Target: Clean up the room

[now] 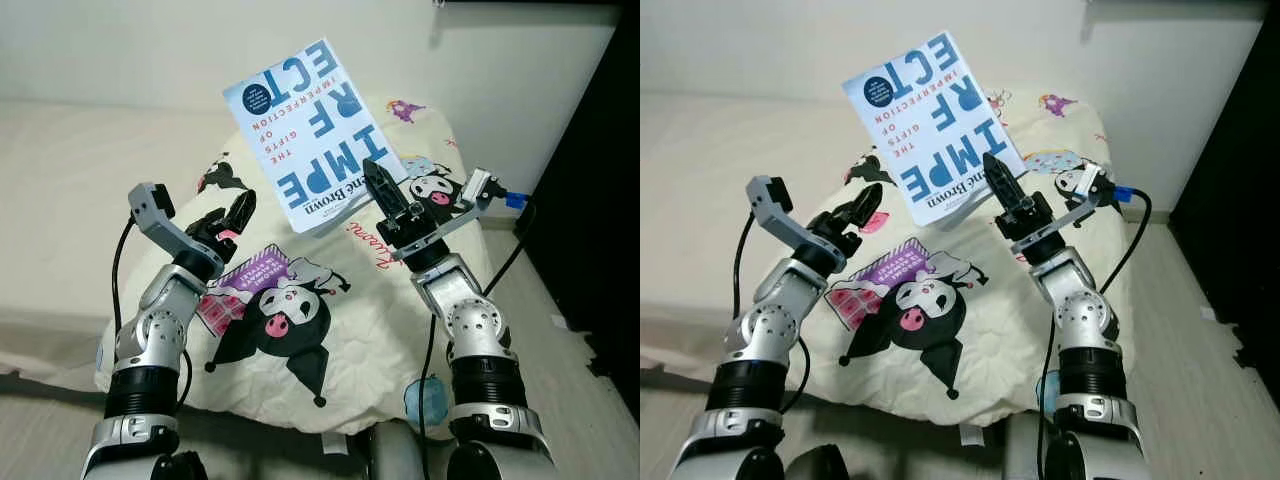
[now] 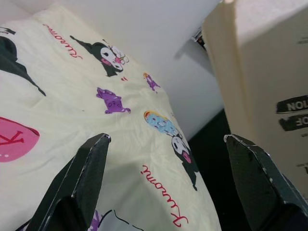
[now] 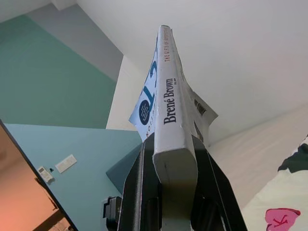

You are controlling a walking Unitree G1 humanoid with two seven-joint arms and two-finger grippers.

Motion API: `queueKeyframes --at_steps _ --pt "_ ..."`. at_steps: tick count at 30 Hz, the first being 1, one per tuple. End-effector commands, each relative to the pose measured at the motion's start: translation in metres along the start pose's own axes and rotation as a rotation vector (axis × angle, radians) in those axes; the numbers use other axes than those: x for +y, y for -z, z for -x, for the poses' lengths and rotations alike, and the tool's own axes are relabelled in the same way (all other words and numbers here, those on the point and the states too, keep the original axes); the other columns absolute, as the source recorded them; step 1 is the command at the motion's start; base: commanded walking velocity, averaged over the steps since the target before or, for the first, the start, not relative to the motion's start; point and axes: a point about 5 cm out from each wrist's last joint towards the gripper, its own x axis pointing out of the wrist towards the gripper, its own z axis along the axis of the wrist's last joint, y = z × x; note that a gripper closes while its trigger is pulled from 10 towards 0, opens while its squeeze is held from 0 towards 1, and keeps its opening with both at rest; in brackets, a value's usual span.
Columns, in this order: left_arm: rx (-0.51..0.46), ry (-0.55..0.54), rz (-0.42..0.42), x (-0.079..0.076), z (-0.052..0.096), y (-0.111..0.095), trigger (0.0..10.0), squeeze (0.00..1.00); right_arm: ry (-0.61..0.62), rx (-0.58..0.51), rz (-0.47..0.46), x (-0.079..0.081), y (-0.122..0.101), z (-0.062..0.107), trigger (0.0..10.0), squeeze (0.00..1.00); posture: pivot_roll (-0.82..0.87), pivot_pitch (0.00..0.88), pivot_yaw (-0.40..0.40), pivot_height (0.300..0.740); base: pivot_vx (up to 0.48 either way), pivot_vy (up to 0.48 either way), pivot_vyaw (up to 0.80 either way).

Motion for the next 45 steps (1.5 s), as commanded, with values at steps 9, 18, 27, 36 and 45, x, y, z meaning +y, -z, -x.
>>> queueKeyframes --at_steps 9,18,27,36,45 --pt "0.027 0.019 -0.032 -0.007 -0.004 0.012 10.0 0.0 -0.043 -0.003 0.012 0.005 0.003 -0.005 0.0 0.0 -0.1 0.0 -0.022 0.601 -0.267 0.0 0.0" --pt "0.026 0.023 -0.039 -0.007 -0.005 0.014 10.0 0.0 -0.045 0.002 0.012 0.005 0.005 -0.004 0.0 0.0 -0.1 0.0 -0.019 0.65 0.0 0.0 0.0" --pt "0.025 0.006 -0.04 -0.003 -0.004 0.015 10.0 0.0 -0.04 0.014 0.015 0.003 0.009 -0.003 0.0 0.0 -0.11 0.0 -0.021 0.67 0.0 0.0 0.0" --pt "0.105 -0.093 -0.038 0.018 0.006 0.03 10.0 0.0 -0.012 0.072 0.027 -0.002 0.021 0.005 0.0 0.0 -0.11 0.0 -0.021 0.705 -0.052 0.0 0.0" --pt "0.121 -0.184 -0.093 0.038 0.013 0.036 10.0 0.0 0.055 0.158 0.067 -0.014 0.035 0.009 0.0 0.0 -0.11 0.0 -0.021 0.73 -0.21 0.0 0.0"
